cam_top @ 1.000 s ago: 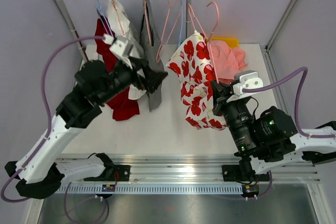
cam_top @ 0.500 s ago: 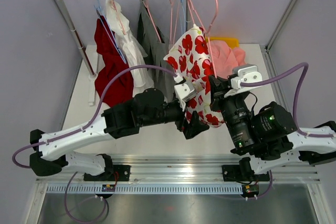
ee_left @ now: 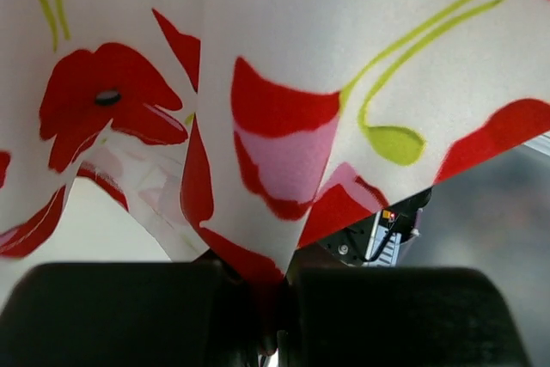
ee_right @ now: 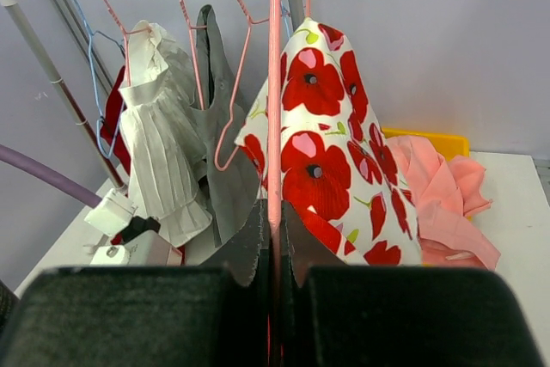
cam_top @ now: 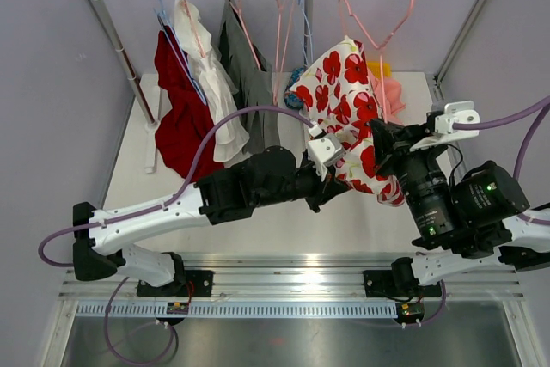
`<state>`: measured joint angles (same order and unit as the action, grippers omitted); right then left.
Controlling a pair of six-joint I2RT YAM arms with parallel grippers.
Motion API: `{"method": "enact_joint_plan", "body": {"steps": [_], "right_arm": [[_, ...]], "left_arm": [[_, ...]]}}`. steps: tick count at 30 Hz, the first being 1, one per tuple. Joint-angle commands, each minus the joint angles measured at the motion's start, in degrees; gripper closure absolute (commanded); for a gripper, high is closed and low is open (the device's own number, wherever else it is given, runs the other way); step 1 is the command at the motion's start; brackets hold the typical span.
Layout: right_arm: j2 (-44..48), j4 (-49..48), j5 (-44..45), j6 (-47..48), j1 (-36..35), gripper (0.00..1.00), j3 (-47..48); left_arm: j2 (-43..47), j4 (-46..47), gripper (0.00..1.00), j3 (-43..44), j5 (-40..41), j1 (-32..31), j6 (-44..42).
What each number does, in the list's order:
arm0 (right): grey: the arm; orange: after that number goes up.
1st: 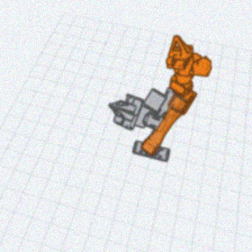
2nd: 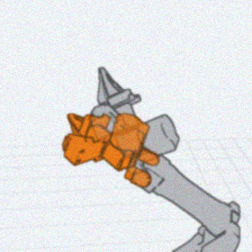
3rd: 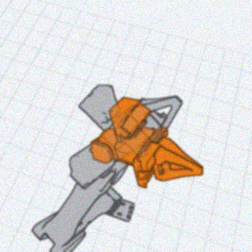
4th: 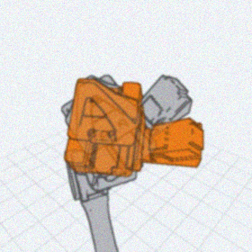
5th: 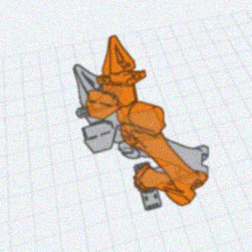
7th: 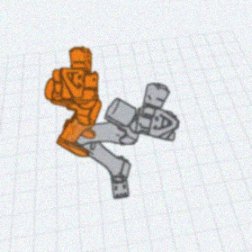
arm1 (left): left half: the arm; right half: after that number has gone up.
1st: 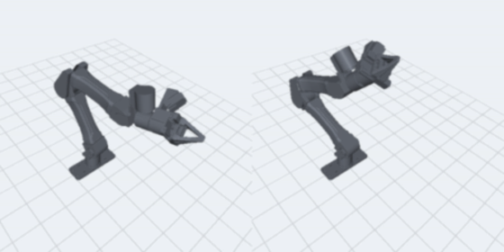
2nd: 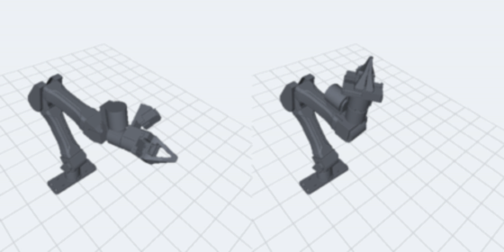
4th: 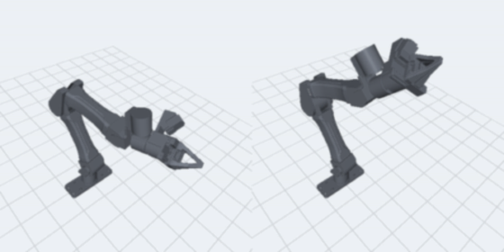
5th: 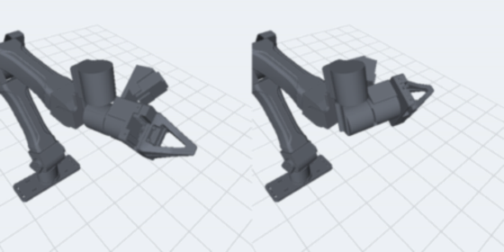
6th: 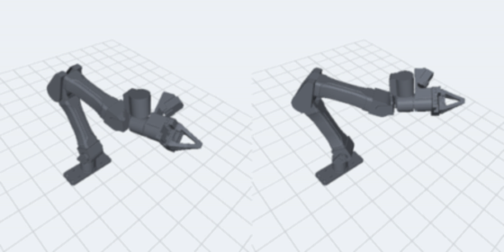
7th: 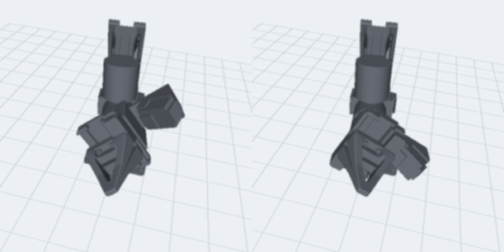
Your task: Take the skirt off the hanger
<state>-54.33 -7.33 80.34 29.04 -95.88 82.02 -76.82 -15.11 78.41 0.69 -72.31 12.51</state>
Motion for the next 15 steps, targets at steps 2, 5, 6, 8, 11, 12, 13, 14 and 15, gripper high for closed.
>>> {"method": "enact_joint_plan", "body": {"steps": [2,5,6,8,11,12,13,14,15], "right_arm": [[1.06,-2.24,-0.27,0.49,0.34,1.00,-0.37],[2.99,-10.20,0.08,7.13,0.69,1.00,-2.65],[3.52,-11.98,0.52,8.91,0.69,1.00,-3.35],[5.10,-13.23,0.61,11.65,0.95,1.00,-3.10],[7.30,-14.80,0.26,15.33,1.74,1.00,-2.65],[7.74,-16.12,-0.26,16.91,1.83,1.00,-2.65],[8.35,-17.61,-0.44,18.76,2.01,1.00,-2.65],[8.62,-20.93,-0.70,22.43,2.36,1.00,-2.30],[8.62,-21.75,-1.32,23.86,2.45,1.00,-1.87]], "left_arm": [[2.81,3.68,1.00,-0.88,4.31,-0.46,0.14],[5.44,4.04,1.00,-6.06,5.81,-0.55,1.46],[6.06,3.69,1.00,-9.91,6.25,-0.63,2.51],[7.72,3.25,1.00,-14.40,7.83,-1.07,4.61],[9.40,2.72,1.00,-22.23,9.58,-2.21,7.52],[9.67,2.55,1.00,-23.64,10.03,-2.74,9.01],[9.84,2.55,1.00,-24.96,10.38,-3.70,9.63],[10.10,2.63,1.00,-26.54,11.26,-3.97,10.24],[9.93,2.46,1.00,-27.08,11.53,-4.15,10.77]]}}
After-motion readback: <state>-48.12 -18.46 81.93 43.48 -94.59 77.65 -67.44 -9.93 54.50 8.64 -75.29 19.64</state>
